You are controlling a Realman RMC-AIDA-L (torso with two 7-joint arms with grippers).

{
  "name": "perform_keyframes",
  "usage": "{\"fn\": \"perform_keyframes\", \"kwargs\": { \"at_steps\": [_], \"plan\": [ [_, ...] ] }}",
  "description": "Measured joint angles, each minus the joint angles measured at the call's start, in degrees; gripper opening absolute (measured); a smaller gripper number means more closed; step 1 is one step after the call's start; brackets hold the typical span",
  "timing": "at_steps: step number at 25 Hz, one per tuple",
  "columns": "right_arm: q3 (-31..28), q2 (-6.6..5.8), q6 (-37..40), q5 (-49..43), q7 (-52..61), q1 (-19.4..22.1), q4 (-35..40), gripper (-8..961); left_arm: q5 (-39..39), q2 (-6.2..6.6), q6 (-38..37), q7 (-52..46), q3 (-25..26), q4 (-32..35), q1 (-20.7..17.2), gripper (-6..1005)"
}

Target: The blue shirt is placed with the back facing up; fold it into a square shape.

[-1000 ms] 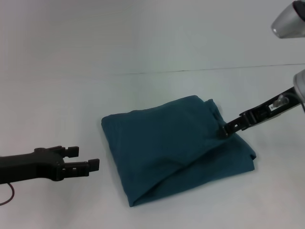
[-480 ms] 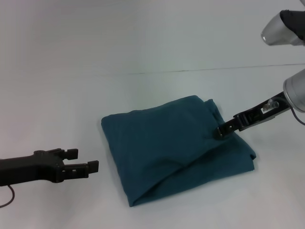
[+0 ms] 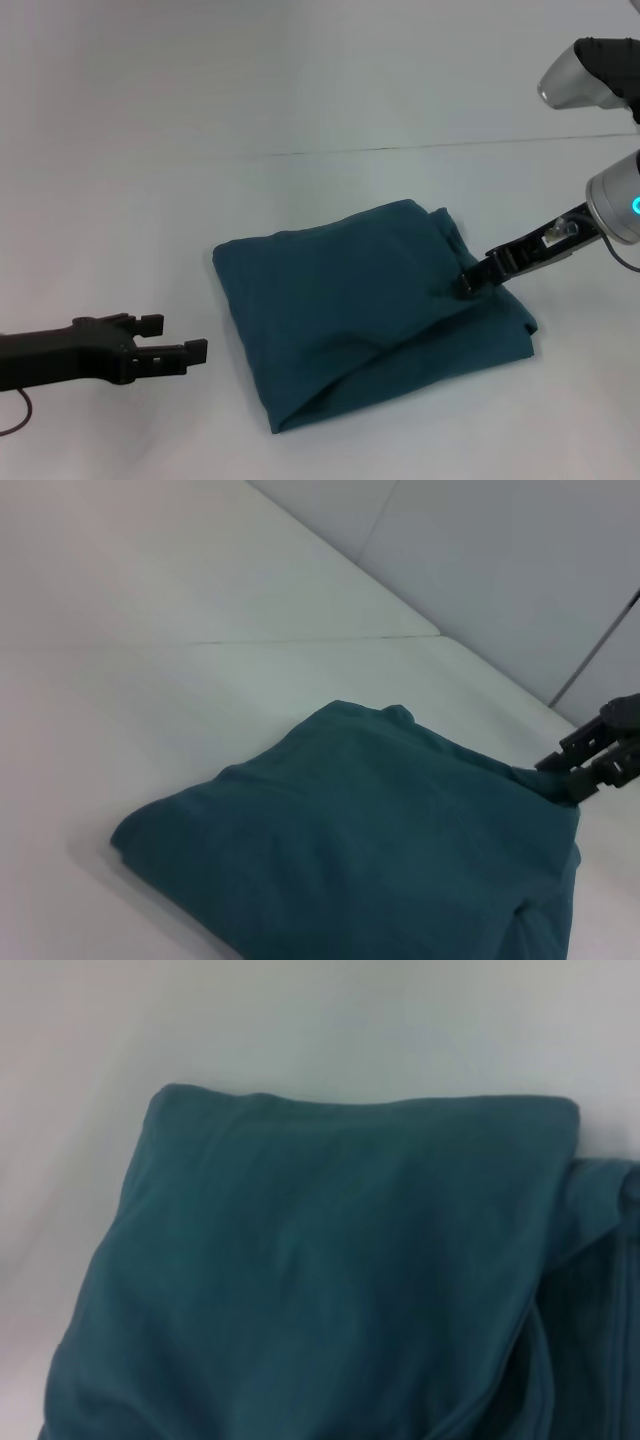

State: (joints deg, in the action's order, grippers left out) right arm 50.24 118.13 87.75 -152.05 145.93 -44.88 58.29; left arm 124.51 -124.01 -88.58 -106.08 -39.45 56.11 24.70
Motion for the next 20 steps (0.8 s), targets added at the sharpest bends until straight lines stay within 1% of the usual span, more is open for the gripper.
{"fn": "perform_keyframes", "kwargs": {
  "at_steps": [5,8,13,20],
  "plan": [
    [0.04,-0.36,0.52,-0.65,0.12,-0.03,0.44,669,0.05,0.00,0.36,0.01,0.11,-0.54,0.00,952],
    [0.08,-0.47,1.94,-1.78,-0.13,-0.15,1.74,443,0.10,0.00,0.59,0.01,0.13,-0.57,0.00,952],
    [1.12,-0.34,3.82,-2.10,-0.40,-0.56,4.19,319,0.13,0.00,1.17,0.01,-0.10,-0.58,0.07,952],
    [3.84,0.07,3.27,-2.10,-0.74,-1.02,4.43,321,0.21,0.05,1.43,0.12,0.02,-1.36,0.37,951]
  ]
}}
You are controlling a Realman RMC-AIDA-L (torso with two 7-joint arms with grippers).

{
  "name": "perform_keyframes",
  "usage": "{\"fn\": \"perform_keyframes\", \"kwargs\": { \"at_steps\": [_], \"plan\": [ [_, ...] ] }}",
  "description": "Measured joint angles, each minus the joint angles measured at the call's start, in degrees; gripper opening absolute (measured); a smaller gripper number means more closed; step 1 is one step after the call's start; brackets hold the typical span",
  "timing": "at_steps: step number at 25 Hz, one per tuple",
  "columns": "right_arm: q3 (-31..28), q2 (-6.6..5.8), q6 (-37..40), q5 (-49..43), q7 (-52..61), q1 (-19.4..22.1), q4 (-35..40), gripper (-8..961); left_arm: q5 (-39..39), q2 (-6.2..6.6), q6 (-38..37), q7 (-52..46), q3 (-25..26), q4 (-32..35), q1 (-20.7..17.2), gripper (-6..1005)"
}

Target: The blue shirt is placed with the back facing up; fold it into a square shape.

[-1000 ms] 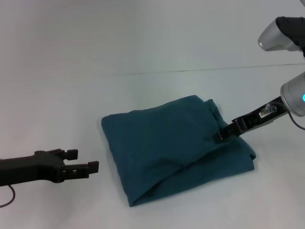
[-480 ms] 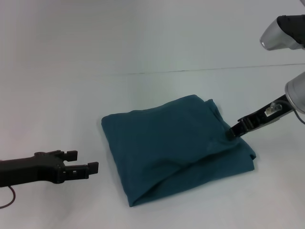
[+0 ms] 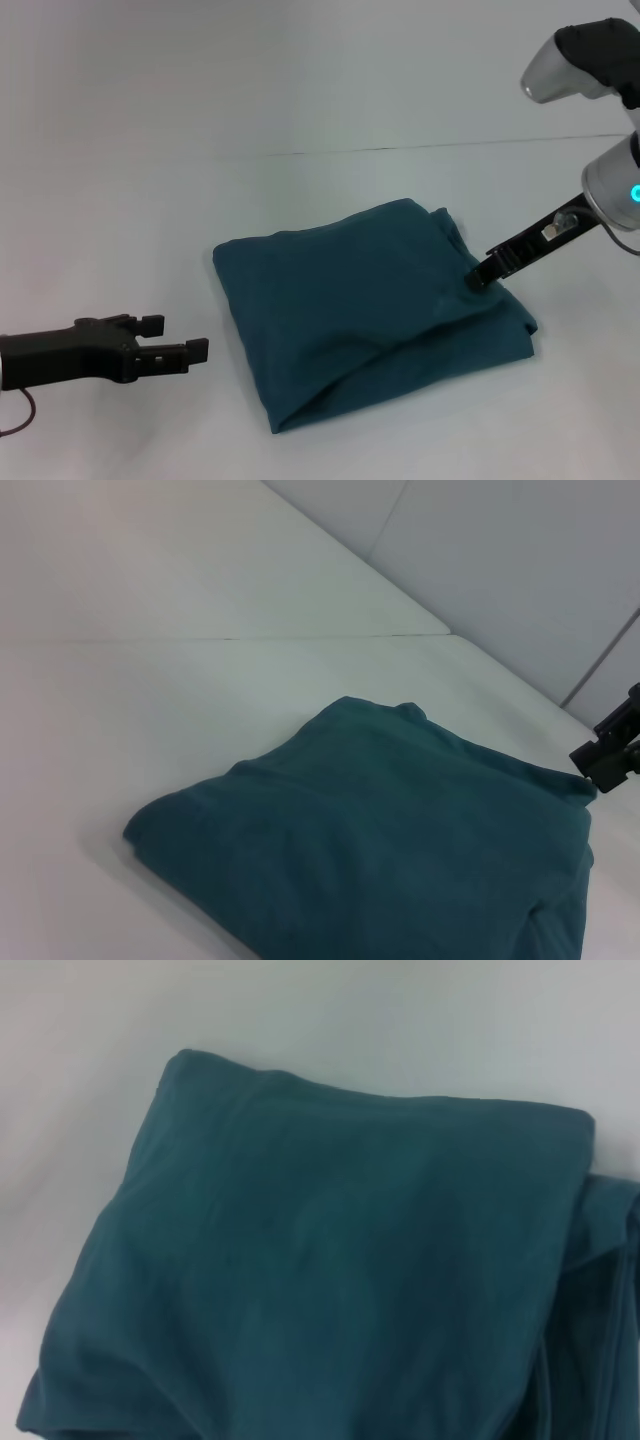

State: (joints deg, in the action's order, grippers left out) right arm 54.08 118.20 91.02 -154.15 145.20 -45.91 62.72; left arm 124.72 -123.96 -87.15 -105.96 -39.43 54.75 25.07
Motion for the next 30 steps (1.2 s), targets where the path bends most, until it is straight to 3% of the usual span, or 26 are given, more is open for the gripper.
{"fn": "perform_keyframes", "kwargs": {
  "at_steps": [23,30],
  "plan": [
    [1.35,1.28,-6.46,0.37,-0.29,1.52,-4.17,348,1.31,0.04,0.68,0.32,0.03,-0.08,0.34,951],
    [0.95,1.32,-7.23,3.15,-1.26,2.69,-6.13,237,1.36,0.10,0.91,0.32,-0.10,-0.05,0.35,951]
  ]
}}
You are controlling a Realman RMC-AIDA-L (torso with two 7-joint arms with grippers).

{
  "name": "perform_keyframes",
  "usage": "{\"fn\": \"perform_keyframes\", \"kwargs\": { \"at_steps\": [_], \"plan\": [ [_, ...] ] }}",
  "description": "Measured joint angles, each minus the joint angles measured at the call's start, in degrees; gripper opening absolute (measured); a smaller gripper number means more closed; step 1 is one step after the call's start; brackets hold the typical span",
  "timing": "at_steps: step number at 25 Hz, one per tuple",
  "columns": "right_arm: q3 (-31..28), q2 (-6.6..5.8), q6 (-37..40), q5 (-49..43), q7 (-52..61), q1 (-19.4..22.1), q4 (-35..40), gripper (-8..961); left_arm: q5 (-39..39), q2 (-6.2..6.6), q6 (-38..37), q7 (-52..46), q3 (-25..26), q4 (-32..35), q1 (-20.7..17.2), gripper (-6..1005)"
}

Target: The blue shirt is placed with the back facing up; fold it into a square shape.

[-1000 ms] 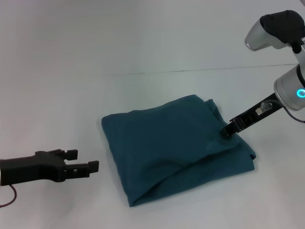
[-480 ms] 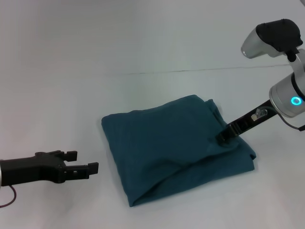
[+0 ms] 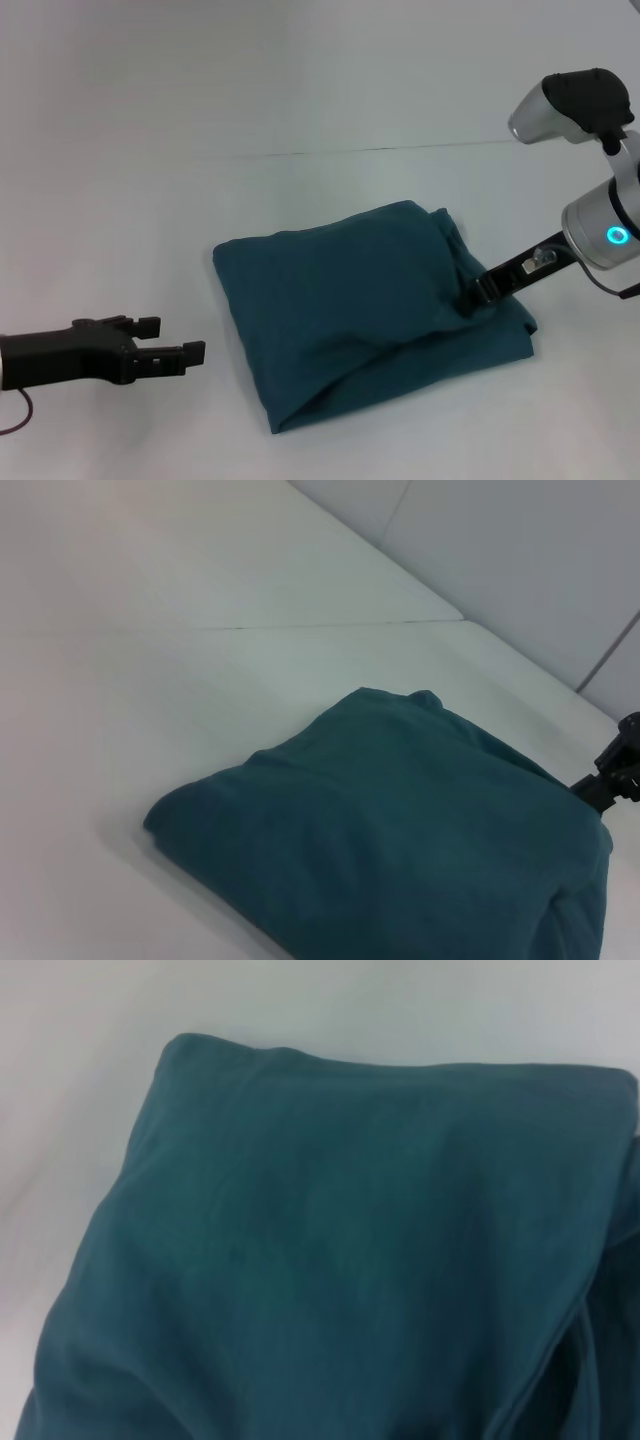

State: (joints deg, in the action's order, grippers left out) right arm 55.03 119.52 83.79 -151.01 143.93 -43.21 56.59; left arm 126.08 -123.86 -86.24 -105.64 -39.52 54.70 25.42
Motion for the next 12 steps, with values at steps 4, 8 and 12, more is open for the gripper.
{"fn": "perform_keyframes", "kwargs": {
  "at_steps": [4,8,12],
  "plan": [
    [-0.01,0.09,-0.38,0.79,-0.08,1.04,0.03,173,0.03,0.02,0.29,0.01,-0.05,0.02,0.03,951],
    [-0.48,-0.10,-1.12,3.80,-0.36,2.72,0.79,39,0.05,0.02,0.38,0.12,-0.11,-0.02,0.06,951],
    [-3.50,-0.75,-0.79,8.53,-1.72,4.75,1.39,5,0.05,0.03,0.39,0.28,-0.12,-0.03,0.06,951]
  ]
}}
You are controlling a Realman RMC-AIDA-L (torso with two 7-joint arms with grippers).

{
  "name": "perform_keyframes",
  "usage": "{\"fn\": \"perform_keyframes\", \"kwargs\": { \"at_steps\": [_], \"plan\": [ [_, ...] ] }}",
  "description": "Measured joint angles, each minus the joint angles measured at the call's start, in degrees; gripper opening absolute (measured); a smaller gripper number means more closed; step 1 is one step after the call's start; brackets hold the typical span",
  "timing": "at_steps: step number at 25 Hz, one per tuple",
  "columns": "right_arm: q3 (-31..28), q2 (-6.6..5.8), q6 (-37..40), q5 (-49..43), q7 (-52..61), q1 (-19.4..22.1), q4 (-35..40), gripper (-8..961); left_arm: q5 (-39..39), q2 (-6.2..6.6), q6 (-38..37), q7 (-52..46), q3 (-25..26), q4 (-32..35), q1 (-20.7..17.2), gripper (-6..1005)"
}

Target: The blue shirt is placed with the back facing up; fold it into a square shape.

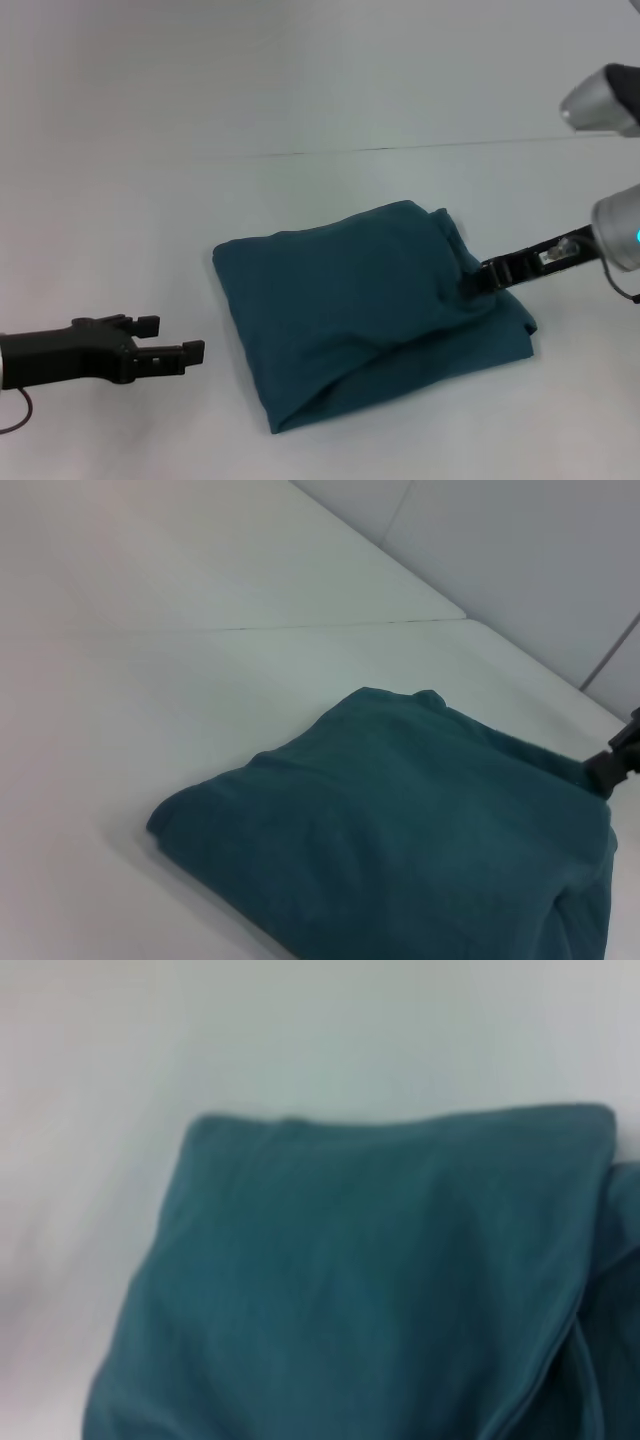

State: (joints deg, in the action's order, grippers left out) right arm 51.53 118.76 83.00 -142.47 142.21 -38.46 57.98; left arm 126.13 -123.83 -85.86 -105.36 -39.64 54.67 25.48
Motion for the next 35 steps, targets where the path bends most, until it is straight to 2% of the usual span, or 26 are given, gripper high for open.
{"fn": "perform_keyframes", "kwargs": {
  "at_steps": [6,12,18,20,24,29,32,35],
  "plan": [
    [-3.61,-0.13,2.04,7.38,-1.53,3.87,4.86,5,0.00,-0.06,0.00,0.49,0.00,-0.03,-0.14,951],
    [-6.32,-0.45,5.60,14.75,-5.01,5.74,7.42,5,-0.01,-0.09,0.08,0.64,-0.05,-0.09,0.02,951],
    [-8.72,-0.79,6.95,16.01,-6.06,7.58,7.67,5,-0.01,-0.09,0.11,0.70,-0.06,-0.09,0.01,950],
    [-9.27,-1.23,6.57,16.02,-6.56,8.50,7.13,5,-0.01,-0.09,0.20,0.96,-0.01,-0.09,0.01,950],
    [-12.32,-2.88,5.57,16.00,-9.18,9.08,3.41,5,0.01,-0.07,0.57,1.28,-0.10,-0.44,0.10,950],
    [-12.80,-4.56,2.73,15.25,-12.31,9.10,-1.50,4,0.07,0.07,0.89,1.86,-0.17,-1.49,0.60,950],
    [-12.48,-4.95,0.63,13.42,-14.54,8.43,-3.90,4,0.09,0.08,0.90,1.92,-0.18,-1.64,0.61,950],
    [-12.40,-4.70,-2.02,9.92,-14.96,7.38,-5.05,4,0.09,0.09,0.98,1.82,-0.18,-1.89,0.63,950]
  ]
}}
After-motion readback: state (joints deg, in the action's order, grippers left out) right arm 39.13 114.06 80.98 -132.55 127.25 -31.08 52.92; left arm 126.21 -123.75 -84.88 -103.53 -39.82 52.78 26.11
